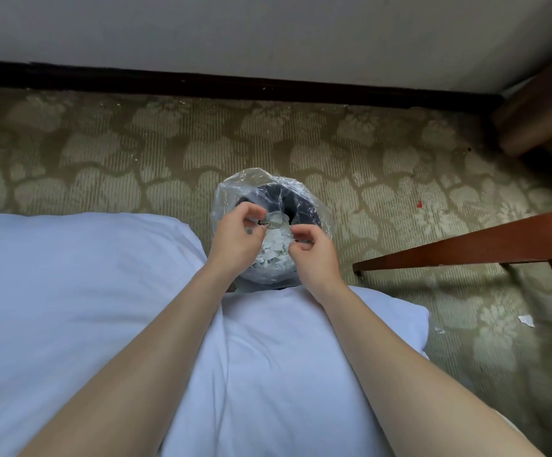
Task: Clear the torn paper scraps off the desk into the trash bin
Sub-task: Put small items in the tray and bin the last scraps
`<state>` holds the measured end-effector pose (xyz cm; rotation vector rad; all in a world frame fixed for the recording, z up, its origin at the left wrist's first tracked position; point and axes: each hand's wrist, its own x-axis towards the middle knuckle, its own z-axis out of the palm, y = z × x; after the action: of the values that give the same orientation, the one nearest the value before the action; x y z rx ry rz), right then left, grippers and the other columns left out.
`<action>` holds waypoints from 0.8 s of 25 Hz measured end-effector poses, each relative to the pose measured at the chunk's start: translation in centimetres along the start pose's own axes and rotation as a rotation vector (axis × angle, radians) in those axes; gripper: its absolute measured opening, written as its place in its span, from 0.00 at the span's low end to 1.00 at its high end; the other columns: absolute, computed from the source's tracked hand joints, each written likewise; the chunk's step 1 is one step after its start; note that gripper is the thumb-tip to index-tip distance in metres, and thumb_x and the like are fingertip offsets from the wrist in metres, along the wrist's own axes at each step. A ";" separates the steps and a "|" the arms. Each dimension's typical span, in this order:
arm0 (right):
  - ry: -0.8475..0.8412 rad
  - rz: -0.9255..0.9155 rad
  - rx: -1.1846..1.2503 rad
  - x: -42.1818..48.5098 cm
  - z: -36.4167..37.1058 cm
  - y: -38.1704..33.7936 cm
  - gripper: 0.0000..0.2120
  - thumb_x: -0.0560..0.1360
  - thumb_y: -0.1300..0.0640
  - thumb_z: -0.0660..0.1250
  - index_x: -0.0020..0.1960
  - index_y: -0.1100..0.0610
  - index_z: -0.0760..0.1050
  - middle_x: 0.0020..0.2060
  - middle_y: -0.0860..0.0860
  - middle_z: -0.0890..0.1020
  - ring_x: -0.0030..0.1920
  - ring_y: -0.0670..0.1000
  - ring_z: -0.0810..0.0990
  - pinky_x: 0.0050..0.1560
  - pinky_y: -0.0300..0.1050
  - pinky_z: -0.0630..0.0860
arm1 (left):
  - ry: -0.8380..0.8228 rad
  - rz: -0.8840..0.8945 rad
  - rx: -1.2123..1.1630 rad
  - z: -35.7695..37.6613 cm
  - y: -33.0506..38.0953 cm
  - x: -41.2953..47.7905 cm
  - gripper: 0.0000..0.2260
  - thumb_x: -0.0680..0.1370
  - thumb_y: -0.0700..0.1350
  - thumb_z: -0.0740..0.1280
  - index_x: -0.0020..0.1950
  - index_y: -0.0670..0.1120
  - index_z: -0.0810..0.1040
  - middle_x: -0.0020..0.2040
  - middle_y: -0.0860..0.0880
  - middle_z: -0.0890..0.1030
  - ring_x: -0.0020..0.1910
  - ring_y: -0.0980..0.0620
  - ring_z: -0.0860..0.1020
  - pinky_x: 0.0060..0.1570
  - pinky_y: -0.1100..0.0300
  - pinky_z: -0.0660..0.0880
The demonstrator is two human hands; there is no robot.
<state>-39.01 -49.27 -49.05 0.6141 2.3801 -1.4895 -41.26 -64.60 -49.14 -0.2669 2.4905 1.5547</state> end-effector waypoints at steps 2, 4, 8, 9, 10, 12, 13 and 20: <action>-0.006 -0.001 0.018 -1.0 -0.7 -0.7 0.15 0.74 0.65 0.63 0.57 0.51 0.77 0.51 0.50 0.81 0.40 0.44 0.78 0.37 0.34 0.74 | -0.026 0.009 0.027 0.1 0.2 -0.2 0.09 0.78 0.38 0.68 0.57 0.47 0.79 0.52 0.54 0.80 0.51 0.54 0.78 0.53 0.60 0.75; -0.016 -0.013 0.038 -2.4 -1.6 -1.5 0.15 0.75 0.66 0.63 0.57 0.52 0.77 0.52 0.50 0.80 0.43 0.44 0.78 0.39 0.33 0.74 | -0.070 0.014 0.064 0.1 0.4 -0.6 0.09 0.78 0.39 0.68 0.58 0.47 0.78 0.51 0.55 0.79 0.52 0.53 0.78 0.54 0.59 0.75; -0.006 -0.091 0.007 -5.2 -5.3 -3.3 0.14 0.75 0.64 0.64 0.59 0.53 0.77 0.56 0.49 0.77 0.50 0.41 0.76 0.47 0.28 0.71 | -0.107 0.092 0.098 0.0 2.7 -2.2 0.11 0.78 0.39 0.67 0.59 0.48 0.79 0.55 0.54 0.80 0.55 0.54 0.77 0.58 0.58 0.74; 0.009 -0.107 -0.007 -5.9 -6.4 -3.7 0.14 0.75 0.64 0.64 0.59 0.53 0.77 0.57 0.49 0.76 0.51 0.41 0.76 0.47 0.27 0.70 | -0.111 0.134 0.111 -0.1 3.7 -2.8 0.12 0.78 0.38 0.67 0.60 0.48 0.79 0.56 0.54 0.81 0.56 0.54 0.77 0.59 0.58 0.74; 0.030 -0.117 -0.020 -6.8 -7.4 -3.9 0.15 0.75 0.64 0.64 0.59 0.53 0.77 0.57 0.49 0.76 0.52 0.41 0.76 0.46 0.26 0.70 | -0.113 0.177 0.126 -0.1 4.7 -3.4 0.13 0.78 0.38 0.66 0.61 0.48 0.79 0.57 0.54 0.81 0.57 0.54 0.77 0.60 0.59 0.73; 0.067 -0.137 -0.045 -8.6 -9.4 -4.5 0.15 0.75 0.63 0.64 0.60 0.53 0.77 0.58 0.50 0.77 0.53 0.43 0.77 0.46 0.24 0.69 | -0.120 0.249 0.156 0.2 6.6 -4.8 0.14 0.77 0.39 0.66 0.62 0.49 0.79 0.58 0.54 0.81 0.59 0.54 0.76 0.61 0.57 0.73; 0.080 -0.147 -0.055 -9.5 -10.3 -4.8 0.15 0.75 0.63 0.65 0.60 0.53 0.77 0.58 0.50 0.77 0.54 0.44 0.77 0.46 0.24 0.69 | -0.132 0.281 0.167 0.3 7.5 -5.5 0.15 0.77 0.40 0.66 0.62 0.49 0.79 0.59 0.54 0.81 0.60 0.54 0.76 0.62 0.54 0.73; 0.189 -0.233 -0.089 -18.5 -16.6 -7.1 0.16 0.75 0.61 0.65 0.63 0.53 0.76 0.59 0.48 0.77 0.57 0.43 0.76 0.59 0.40 0.73 | -0.194 0.526 0.236 0.3 14.8 -12.8 0.16 0.77 0.44 0.67 0.65 0.50 0.77 0.61 0.54 0.81 0.62 0.51 0.75 0.64 0.49 0.71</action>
<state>-26.29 -41.00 -28.15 0.4900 2.7277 -1.4615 -32.66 -57.26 -33.22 0.5893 2.6771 1.3328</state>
